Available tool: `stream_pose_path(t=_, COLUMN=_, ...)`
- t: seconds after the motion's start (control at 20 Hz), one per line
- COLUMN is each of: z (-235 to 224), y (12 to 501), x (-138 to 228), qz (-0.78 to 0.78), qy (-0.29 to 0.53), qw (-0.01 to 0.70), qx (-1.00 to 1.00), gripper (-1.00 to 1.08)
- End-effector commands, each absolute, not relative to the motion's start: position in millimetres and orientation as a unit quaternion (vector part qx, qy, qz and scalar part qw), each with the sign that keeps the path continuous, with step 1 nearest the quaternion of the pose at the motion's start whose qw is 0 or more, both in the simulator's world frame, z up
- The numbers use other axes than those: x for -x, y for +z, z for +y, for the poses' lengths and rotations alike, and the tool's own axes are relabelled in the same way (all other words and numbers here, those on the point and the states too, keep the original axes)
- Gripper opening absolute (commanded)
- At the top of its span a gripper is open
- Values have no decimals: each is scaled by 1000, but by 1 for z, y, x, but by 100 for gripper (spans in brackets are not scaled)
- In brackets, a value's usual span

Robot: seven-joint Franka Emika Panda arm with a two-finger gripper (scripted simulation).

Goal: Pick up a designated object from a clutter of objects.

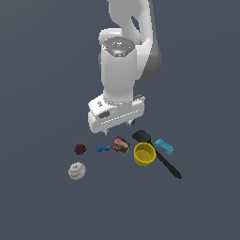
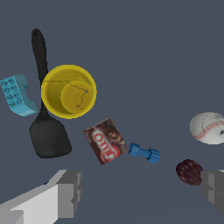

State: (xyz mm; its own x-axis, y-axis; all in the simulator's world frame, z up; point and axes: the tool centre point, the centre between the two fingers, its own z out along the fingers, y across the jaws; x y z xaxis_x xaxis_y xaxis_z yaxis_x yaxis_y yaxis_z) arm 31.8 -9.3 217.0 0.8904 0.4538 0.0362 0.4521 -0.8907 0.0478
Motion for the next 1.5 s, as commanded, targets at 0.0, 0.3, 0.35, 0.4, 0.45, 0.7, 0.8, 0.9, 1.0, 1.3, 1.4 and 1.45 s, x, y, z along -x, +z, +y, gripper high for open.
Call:
stream_pose_path(t=0.0, z=-7, y=195, x=-31, qz=267, qy=19, qw=18, qx=-963, gripper=100)
stream_pose_path(t=0.3, z=-3, y=143, x=-27, qz=345, qy=10, qw=13, qx=-938, gripper=100)
stream_pose_path(t=0.35, z=-2, y=135, x=-25, qz=357, qy=9, qw=12, qx=-934, gripper=100)
stream_pose_path(t=0.4, z=-1, y=127, x=-24, qz=369, qy=8, qw=11, qx=-930, gripper=100)
stream_pose_path(t=0.45, z=0, y=120, x=-23, qz=379, qy=7, qw=9, qx=-925, gripper=100)
stream_pose_path(t=0.7, z=3, y=91, x=-16, qz=422, qy=3, qw=5, qx=-907, gripper=100)
stream_pose_path(t=0.8, z=4, y=83, x=-14, qz=435, qy=2, qw=3, qx=-901, gripper=100)
stream_pose_path(t=0.9, z=5, y=76, x=-12, qz=445, qy=1, qw=2, qx=-896, gripper=100)
stream_pose_path(t=1.0, z=6, y=71, x=-11, qz=452, qy=1, qw=1, qx=-892, gripper=100)
stream_pose_path(t=1.3, z=6, y=67, x=-9, qz=458, qy=0, qw=0, qx=-889, gripper=100)
stream_pose_path(t=1.4, z=6, y=66, x=-9, qz=458, qy=0, qw=0, qx=-889, gripper=100)
stream_pose_path(t=1.45, z=6, y=64, x=-9, qz=458, qy=0, qw=0, qx=-889, gripper=100)
